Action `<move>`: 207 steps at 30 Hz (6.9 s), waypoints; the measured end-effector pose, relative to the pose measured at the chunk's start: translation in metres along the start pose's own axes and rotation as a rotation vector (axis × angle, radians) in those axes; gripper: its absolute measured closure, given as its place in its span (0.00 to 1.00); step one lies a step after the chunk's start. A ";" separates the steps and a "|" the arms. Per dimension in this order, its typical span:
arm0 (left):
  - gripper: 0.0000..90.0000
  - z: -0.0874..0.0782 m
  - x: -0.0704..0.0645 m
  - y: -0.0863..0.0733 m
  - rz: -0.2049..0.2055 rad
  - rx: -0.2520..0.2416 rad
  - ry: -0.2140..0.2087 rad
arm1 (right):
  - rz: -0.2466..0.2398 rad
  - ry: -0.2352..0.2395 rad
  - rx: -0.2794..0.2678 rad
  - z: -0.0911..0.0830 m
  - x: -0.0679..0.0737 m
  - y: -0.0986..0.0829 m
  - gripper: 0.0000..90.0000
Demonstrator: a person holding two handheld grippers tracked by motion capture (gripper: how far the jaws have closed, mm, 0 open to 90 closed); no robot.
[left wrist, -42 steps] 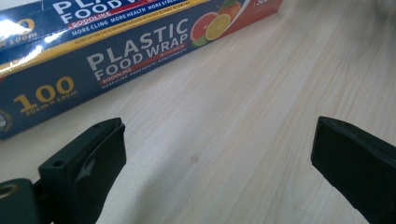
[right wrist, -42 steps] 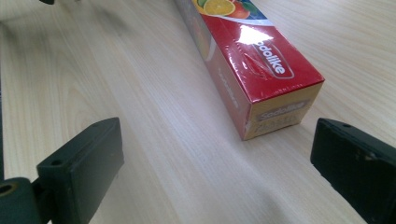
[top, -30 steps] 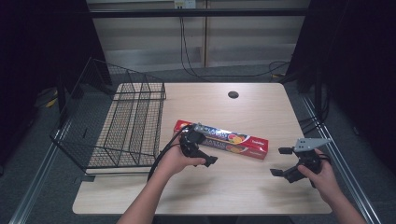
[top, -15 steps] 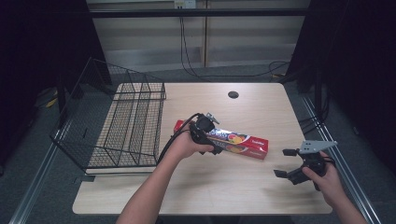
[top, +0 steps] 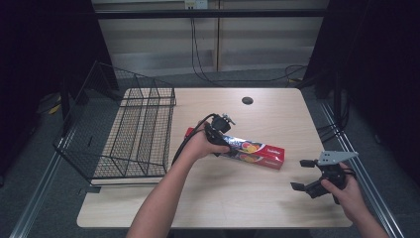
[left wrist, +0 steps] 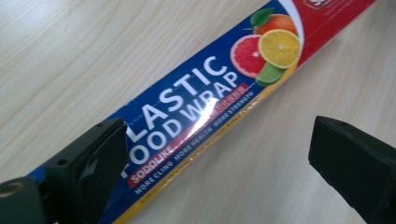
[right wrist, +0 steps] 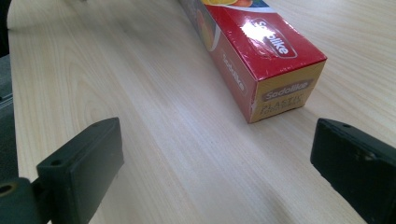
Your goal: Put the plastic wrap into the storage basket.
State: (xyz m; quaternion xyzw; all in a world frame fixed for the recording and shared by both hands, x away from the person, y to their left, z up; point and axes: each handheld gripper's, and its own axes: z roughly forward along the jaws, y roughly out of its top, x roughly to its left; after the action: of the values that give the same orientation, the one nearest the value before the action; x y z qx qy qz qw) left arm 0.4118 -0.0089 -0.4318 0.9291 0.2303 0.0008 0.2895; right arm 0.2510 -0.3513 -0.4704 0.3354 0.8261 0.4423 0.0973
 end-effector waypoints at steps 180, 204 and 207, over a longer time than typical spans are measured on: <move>0.50 -0.184 0.039 0.012 -0.542 0.299 0.201 | 0.038 0.056 -0.049 0.000 0.000 0.001 0.03; 0.50 -0.219 0.055 -0.007 -0.639 0.275 0.261 | 0.037 0.050 -0.051 0.000 0.000 0.001 0.03; 0.50 -0.224 0.057 -0.011 -0.654 0.271 0.268 | 0.037 0.050 -0.051 0.000 0.000 0.001 0.03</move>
State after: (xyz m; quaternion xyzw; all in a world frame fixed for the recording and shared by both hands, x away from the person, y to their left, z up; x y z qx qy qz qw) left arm 0.4279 0.1433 -0.2590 0.8281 0.5484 -0.0008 0.1162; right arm 0.2510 -0.3510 -0.4697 0.3370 0.8104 0.4730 0.0771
